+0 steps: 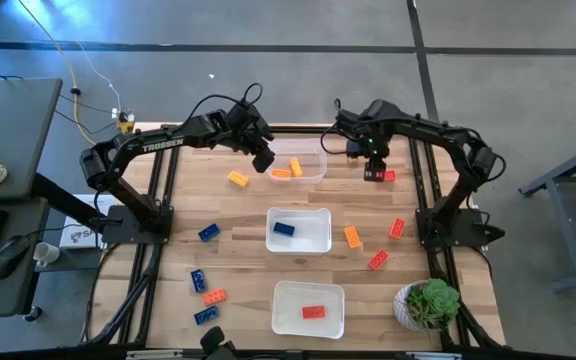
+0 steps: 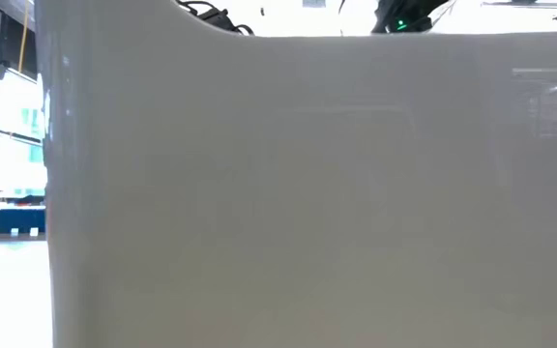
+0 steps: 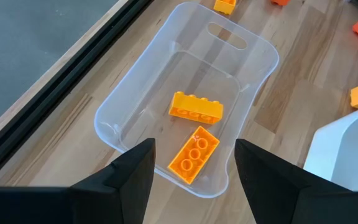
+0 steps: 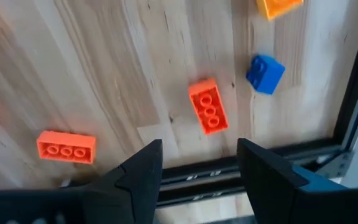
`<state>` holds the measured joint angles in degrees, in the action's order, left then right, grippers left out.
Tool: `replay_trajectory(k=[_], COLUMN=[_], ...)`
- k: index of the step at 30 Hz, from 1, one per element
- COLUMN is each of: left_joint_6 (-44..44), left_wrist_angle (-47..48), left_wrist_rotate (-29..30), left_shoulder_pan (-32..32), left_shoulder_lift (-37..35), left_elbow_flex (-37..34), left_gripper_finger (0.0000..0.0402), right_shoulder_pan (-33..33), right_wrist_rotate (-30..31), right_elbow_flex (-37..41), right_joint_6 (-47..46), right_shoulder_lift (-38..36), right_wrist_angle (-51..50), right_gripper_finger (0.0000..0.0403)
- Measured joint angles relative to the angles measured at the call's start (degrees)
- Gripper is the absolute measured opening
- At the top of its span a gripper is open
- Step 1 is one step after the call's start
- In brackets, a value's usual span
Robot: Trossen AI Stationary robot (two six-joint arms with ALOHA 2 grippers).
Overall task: Sort & place blocks by color
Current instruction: Put the orange game piece into the bottom white bin
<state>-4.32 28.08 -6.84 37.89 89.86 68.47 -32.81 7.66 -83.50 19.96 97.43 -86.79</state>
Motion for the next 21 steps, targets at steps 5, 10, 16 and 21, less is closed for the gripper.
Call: replay_trajectory(k=[5, 10, 16, 21], left_joint_6=[0.6, 1.4, 1.5, 1.5], left_wrist_angle=[0.0, 0.0, -0.1, -0.1], left_wrist_rotate=[0.0, 0.0, 0.0, 0.0], left_shoulder_pan=[0.0, 0.0, 0.0, 0.0], left_shoulder_lift=[0.0, 0.0, 0.0, 0.0], left_elbow_flex=[0.0, 0.0, 0.0, 0.0], left_gripper_finger=[0.0209, 0.0208, 0.0208, 0.0209], right_shoulder_pan=[-1.1, -1.7, -1.7, -1.7], right_wrist_rotate=[0.0, 2.3, 2.8, 2.9], right_elbow_flex=[2.7, 14.6, 22.6, 26.0], right_joint_6=[-3.1, -3.5, 1.8, 7.4], right_shoulder_lift=[-1.7, -7.9, -11.7, -11.7], right_wrist_angle=[-0.9, 6.8, 14.9, 21.5], right_gripper_finger=[0.0193, 0.0193, 0.0193, 0.0193])
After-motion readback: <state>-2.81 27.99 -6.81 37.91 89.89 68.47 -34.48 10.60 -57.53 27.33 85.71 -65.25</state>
